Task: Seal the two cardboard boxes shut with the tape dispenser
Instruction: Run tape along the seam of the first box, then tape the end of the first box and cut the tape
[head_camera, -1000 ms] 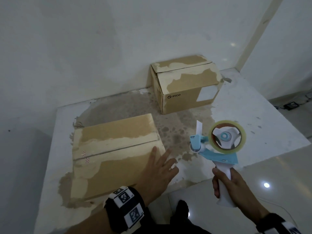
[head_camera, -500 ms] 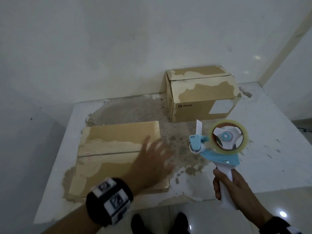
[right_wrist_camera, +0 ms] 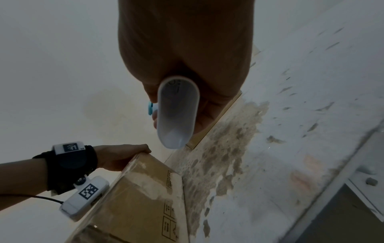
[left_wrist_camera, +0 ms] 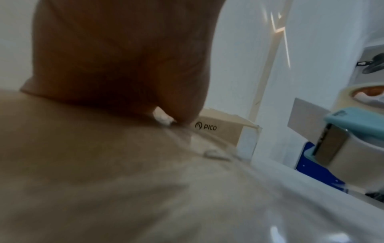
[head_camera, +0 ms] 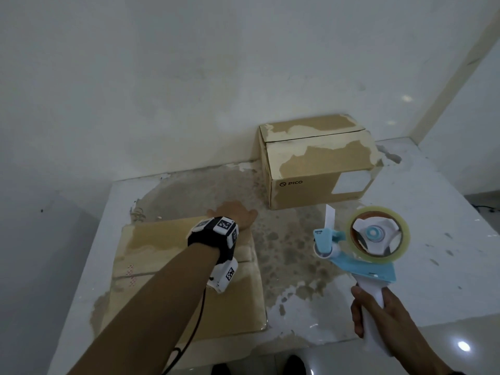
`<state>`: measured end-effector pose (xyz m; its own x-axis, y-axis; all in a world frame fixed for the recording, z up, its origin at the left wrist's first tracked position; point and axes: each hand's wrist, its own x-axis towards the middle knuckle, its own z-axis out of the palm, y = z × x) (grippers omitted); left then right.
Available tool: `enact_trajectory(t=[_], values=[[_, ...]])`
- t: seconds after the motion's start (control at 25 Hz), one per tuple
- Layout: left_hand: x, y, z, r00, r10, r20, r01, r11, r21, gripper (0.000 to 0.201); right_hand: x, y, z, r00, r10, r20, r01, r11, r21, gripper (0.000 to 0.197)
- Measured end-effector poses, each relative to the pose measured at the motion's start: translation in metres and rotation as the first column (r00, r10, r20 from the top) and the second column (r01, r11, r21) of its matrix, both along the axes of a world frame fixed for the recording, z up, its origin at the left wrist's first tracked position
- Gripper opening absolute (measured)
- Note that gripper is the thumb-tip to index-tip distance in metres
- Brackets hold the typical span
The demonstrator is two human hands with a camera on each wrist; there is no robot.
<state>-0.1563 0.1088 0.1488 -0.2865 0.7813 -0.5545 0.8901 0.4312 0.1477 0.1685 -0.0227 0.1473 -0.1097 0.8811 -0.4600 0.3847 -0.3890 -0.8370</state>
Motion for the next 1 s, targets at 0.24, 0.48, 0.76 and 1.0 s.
enact_trajectory(t=[0.24,0.48,0.76,1.0], values=[[-0.003,0.02,0.0,0.995,0.012,0.1,-0.011,1.0,-0.011,0.034,0.004,0.007,-0.001,1.0,-0.009,0.018,0.009,1.0,-0.014,0.047],[-0.02,0.022,0.006,0.961,-0.051,0.272,0.04,0.998,0.044,0.021,-0.003,0.012,0.007,0.999,0.028,-0.019,-0.027,0.998,0.052,0.05],[-0.049,-0.019,0.005,0.94,-0.248,0.233,0.2,0.956,0.212,0.042,-0.042,0.021,0.018,0.948,-0.074,-0.31,0.073,0.997,-0.015,0.034],[-0.053,-0.079,0.043,0.936,-0.169,0.308,-0.031,0.833,0.552,0.03,-0.116,0.025,0.05,0.927,0.274,-0.257,-0.18,0.925,0.335,0.016]])
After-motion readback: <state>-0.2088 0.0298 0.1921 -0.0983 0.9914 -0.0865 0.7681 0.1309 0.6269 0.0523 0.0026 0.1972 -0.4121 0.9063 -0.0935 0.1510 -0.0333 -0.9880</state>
